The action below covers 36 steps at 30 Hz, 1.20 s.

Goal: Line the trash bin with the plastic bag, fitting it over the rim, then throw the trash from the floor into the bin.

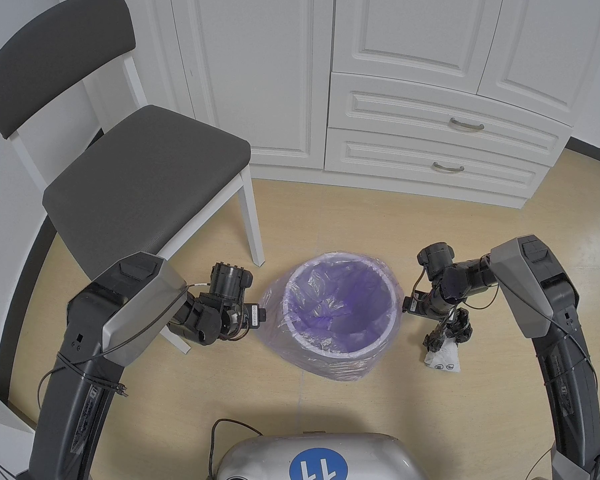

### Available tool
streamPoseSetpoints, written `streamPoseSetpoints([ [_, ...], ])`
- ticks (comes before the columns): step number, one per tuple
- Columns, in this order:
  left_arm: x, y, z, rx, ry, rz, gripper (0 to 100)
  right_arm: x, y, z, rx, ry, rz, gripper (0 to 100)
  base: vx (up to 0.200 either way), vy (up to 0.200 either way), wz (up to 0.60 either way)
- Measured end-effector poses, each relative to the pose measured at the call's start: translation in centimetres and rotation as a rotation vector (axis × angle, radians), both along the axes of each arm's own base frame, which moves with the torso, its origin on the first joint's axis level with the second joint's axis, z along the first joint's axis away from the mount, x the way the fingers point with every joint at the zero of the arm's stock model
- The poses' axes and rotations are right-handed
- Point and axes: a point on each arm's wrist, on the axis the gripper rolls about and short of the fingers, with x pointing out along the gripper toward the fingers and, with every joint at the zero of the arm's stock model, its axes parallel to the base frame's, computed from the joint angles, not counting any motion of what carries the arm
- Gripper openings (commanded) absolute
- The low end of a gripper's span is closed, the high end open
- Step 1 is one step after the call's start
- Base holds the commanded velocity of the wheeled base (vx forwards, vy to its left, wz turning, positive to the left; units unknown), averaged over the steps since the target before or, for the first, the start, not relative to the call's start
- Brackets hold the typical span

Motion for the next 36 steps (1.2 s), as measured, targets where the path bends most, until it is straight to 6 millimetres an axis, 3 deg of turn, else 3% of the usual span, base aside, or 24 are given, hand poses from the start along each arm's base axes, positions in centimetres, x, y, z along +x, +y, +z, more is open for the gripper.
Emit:
streamPoseSetpoints([
  [8, 1.3, -0.1, -0.4, 0.047, 0.053, 0.084, 100, 0.1, 0.5, -2.1, -0.038, 0.09, -0.034, 100, 0.0, 0.0, 0.0],
  [14, 1.5, -0.2, -0.7, 0.027, 0.051, 0.101, 100, 0.1, 0.6, -2.5, -0.035, 0.086, -0.066, 100, 0.0, 0.0, 0.0],
  [24, 0.0, 0.0, 1.1, -0.015, 0.09, 0.062, 100, -0.5, 0.9, 0.9, 0.011, 0.054, -0.064, 100, 0.0, 0.0, 0.0],
  [36, -6.0, 3.4, 3.1, 0.116, 0.136, -0.35, 100, -3.4, 0.0, 4.9, -0.028, -0.052, 0.078, 100, 0.0, 0.0, 0.0],
])
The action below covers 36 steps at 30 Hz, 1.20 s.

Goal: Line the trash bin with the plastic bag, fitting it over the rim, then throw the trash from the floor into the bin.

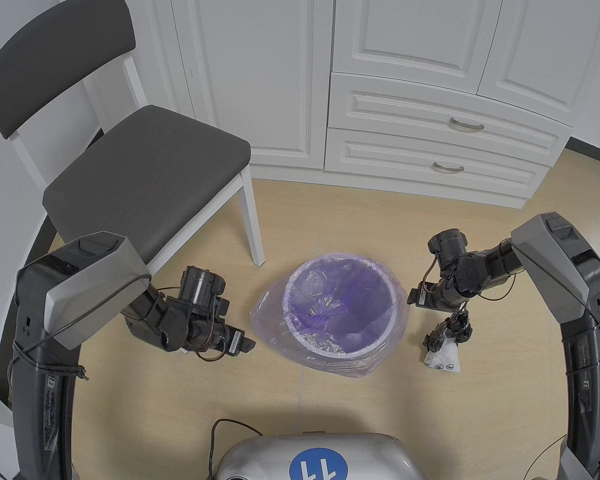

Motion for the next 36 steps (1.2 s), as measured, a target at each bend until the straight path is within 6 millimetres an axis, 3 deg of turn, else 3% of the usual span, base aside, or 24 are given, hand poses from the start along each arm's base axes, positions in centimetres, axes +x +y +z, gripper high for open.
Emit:
streamPoseSetpoints([
  [5, -1.6, 0.1, 0.6, -0.021, -0.116, -0.15, 100, -1.4, -0.9, 1.7, -0.032, -0.046, 0.047, 100, 0.0, 0.0, 0.0],
  [14, -3.0, -4.0, -0.5, -0.066, -0.149, -0.108, 100, -3.2, -1.0, 3.8, -0.047, -0.074, 0.083, 100, 0.0, 0.0, 0.0],
  [24, -1.7, -6.4, -2.4, 0.049, -0.199, 0.014, 100, -3.6, -0.9, 4.3, -0.049, -0.08, 0.091, 100, 0.0, 0.0, 0.0],
  [30, -1.0, -6.7, -3.0, 0.088, -0.174, 0.042, 100, -3.7, -0.9, 4.2, -0.06, -0.076, 0.103, 100, 0.0, 0.0, 0.0],
  [36, 1.1, -6.1, -2.6, 0.076, -0.201, 0.118, 100, -3.6, -0.9, 4.1, -0.059, -0.096, 0.106, 100, 0.0, 0.0, 0.0],
])
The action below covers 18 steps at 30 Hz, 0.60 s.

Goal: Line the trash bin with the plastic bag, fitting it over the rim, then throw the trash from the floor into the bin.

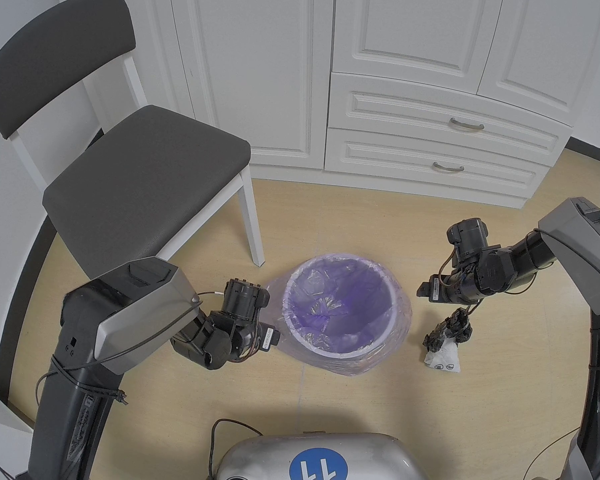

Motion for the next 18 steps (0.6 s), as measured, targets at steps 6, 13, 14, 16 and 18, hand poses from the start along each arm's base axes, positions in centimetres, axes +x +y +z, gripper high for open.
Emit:
streamPoseSetpoints([
  [6, 2.6, 0.2, 0.7, -0.085, -0.035, 0.089, 100, 0.0, 0.0, -0.1, 0.0, -0.002, 0.001, 100, 0.0, 0.0, 0.0],
  [13, 5.3, 0.0, 1.4, -0.161, -0.023, 0.223, 100, -0.1, 0.2, -0.2, -0.001, 0.0, 0.007, 100, 0.0, 0.0, 0.0],
  [14, 5.8, -0.1, 1.6, -0.174, -0.027, 0.245, 100, -0.2, 0.3, -0.2, -0.001, 0.001, 0.009, 100, 0.0, 0.0, 0.0],
  [16, 6.6, -0.2, 2.1, -0.2, -0.035, 0.285, 100, -0.2, 0.4, -0.3, -0.001, 0.002, 0.011, 100, 0.0, 0.0, 0.0],
  [18, 7.3, -0.4, 2.3, -0.225, -0.032, 0.332, 100, -0.2, 0.5, -0.3, -0.001, 0.003, 0.013, 100, 0.0, 0.0, 0.0],
])
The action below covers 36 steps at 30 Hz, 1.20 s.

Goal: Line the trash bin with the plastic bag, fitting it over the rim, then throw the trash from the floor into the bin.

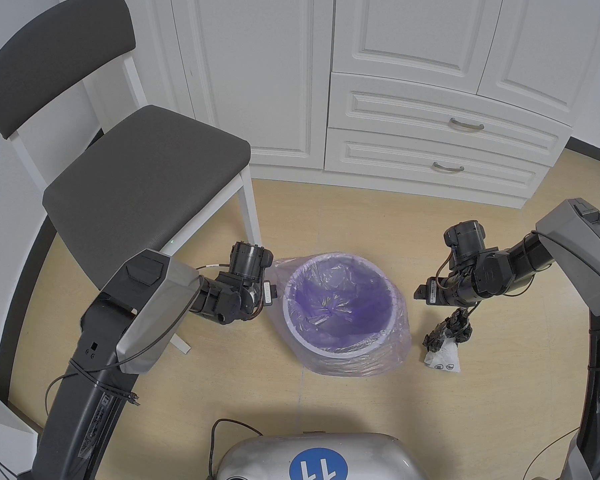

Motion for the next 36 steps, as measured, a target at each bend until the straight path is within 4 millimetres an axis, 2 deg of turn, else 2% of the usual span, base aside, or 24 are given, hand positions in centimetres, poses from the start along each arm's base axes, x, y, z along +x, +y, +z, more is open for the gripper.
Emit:
streamPoseSetpoints([
  [4, 1.1, 0.4, -0.3, -0.051, 0.005, 0.09, 100, -0.1, 0.3, -0.1, 0.0, 0.003, 0.006, 100, 0.0, 0.0, 0.0],
  [10, 1.6, 0.6, -1.1, -0.055, -0.006, 0.11, 100, -0.1, 0.5, -0.3, 0.001, -0.005, 0.011, 100, 0.0, 0.0, 0.0],
  [18, 0.4, 1.2, -1.6, -0.014, 0.096, 0.067, 100, -0.5, 0.6, -0.7, -0.007, 0.005, 0.023, 100, 0.0, 0.0, 0.0],
  [26, -3.3, 2.5, -2.0, -0.005, 0.169, -0.133, 100, -0.8, 0.6, -1.0, -0.025, 0.001, 0.047, 100, 0.0, 0.0, 0.0],
  [36, -5.3, 5.9, -0.3, 0.056, -0.06, -0.593, 100, -1.5, 0.7, -1.2, -0.034, 0.003, 0.078, 100, 0.0, 0.0, 0.0],
])
